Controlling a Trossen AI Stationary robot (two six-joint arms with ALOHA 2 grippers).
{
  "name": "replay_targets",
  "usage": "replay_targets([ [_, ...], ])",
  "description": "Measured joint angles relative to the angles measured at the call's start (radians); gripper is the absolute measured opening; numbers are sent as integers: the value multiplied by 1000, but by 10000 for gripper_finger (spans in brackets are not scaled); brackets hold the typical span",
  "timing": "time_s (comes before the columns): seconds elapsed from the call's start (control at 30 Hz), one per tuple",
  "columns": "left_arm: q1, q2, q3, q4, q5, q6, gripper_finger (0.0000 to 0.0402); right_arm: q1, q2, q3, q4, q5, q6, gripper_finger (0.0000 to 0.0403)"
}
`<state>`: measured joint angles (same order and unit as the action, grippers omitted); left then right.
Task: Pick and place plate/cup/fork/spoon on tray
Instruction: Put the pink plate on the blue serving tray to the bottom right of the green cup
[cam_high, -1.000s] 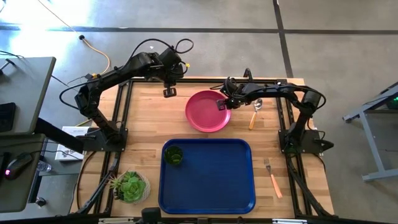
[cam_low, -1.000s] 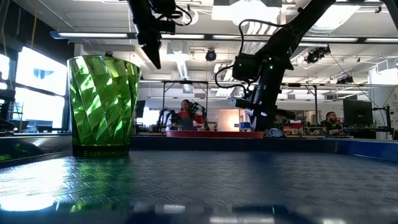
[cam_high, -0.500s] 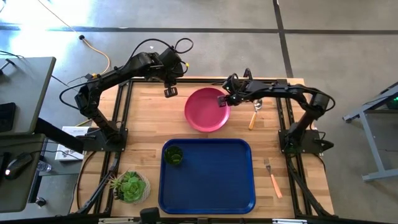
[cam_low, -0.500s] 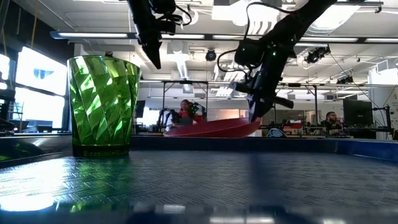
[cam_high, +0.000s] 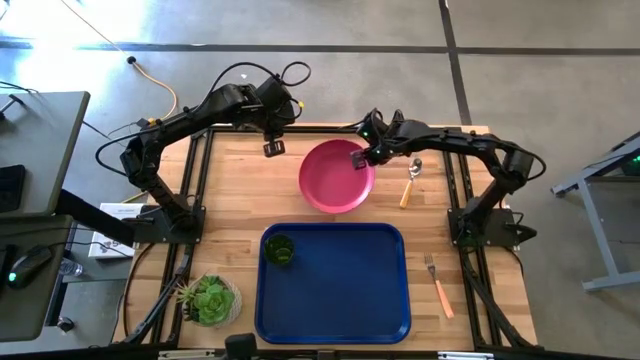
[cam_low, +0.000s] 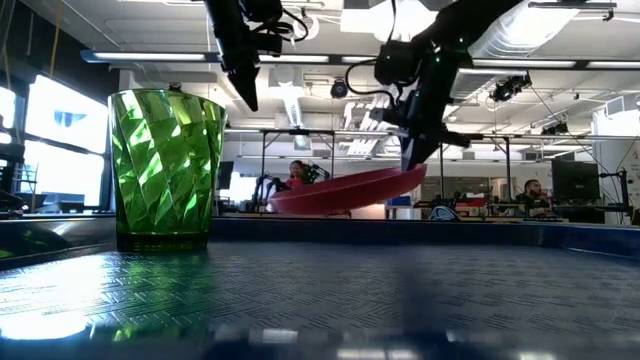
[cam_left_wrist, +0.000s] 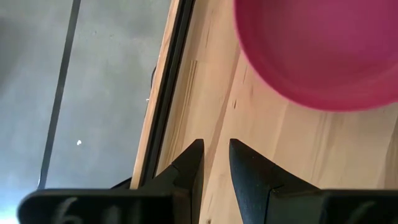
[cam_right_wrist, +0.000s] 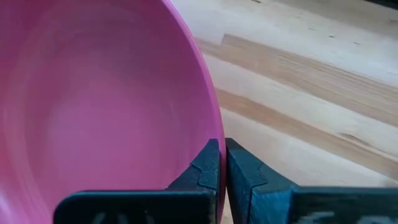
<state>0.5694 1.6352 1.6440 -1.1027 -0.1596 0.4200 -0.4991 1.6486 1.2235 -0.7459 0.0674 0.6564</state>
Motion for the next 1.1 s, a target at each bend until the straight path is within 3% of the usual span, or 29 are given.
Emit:
replay_targets([
  [0.2, 0, 0, 0, 0, 0, -23, 65, 37, -56, 71, -145, -8, -68, 0],
  [0.57, -1, 0, 0, -1, 0, -23, 65, 178, -273, 70, -232, 35, -66, 0],
  [0.8, -1, 0, 0, -1, 0, -18, 65, 368, -340, 2, -261, 87, 109, 0],
  [1.1, -1, 0, 0, 0, 0, -17, 65, 599, -363, -178, -102, 118, 428, 0],
])
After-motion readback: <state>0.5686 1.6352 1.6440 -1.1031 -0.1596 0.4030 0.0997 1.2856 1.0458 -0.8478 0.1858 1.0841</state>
